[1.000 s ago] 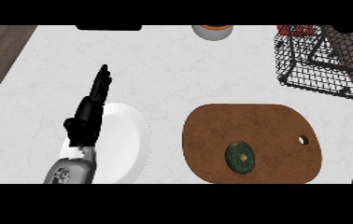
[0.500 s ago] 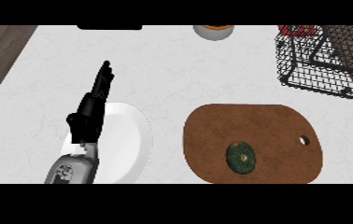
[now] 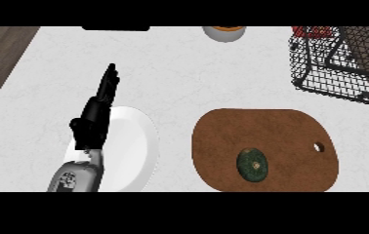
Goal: Pick the cupcake from the cutting board and place it in the tiered basket
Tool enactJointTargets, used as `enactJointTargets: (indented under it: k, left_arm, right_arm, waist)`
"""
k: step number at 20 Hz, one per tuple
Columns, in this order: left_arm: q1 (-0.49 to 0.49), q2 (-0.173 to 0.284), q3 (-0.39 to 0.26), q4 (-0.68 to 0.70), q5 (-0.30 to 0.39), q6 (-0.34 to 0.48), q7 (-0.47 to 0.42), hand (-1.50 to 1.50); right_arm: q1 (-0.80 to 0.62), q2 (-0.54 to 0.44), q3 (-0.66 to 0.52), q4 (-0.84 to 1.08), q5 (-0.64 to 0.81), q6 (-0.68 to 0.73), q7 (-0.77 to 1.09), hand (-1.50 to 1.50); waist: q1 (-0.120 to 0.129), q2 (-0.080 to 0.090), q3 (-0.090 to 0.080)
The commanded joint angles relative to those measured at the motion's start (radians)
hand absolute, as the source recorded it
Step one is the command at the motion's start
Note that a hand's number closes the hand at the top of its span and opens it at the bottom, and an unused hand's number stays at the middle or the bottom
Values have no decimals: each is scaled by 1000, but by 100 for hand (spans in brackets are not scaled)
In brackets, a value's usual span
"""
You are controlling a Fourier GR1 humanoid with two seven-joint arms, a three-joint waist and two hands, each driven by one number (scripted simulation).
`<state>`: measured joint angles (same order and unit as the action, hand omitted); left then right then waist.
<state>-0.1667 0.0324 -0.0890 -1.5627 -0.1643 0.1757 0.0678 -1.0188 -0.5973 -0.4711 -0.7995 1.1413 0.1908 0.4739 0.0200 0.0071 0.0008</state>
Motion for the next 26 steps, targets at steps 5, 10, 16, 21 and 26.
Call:
enactJointTargets:
  k: [5,10,16,21,26]
  left_arm:
    - [101,-7,-36,-75,5,-20,-15,0]
    - [60,-3,-5,-27,2,-5,-10,0]
    - [49,18,48,20,24,-8,-60,0]
    - [66,26,52,-3,14,0,-40,0]
    - [65,14,50,-14,12,11,-24,0]
  right_arm:
    - [-8,17,-132,44,-160,-107,-44,-150]
    - [-3,-39,-233,4,-224,-241,-38,-150]
    - [118,-141,-355,-82,-321,-216,-7,-150]
    - [276,-202,-528,-199,-490,-93,-39,-150]
    - [541,-210,-697,-310,-637,89,-130,-150]
  waist:
    - [-2,-8,0]
    - [-16,-8,0]
    - [-44,-13,-1]
    - [-63,-19,-1]
    - [-73,-20,-1]
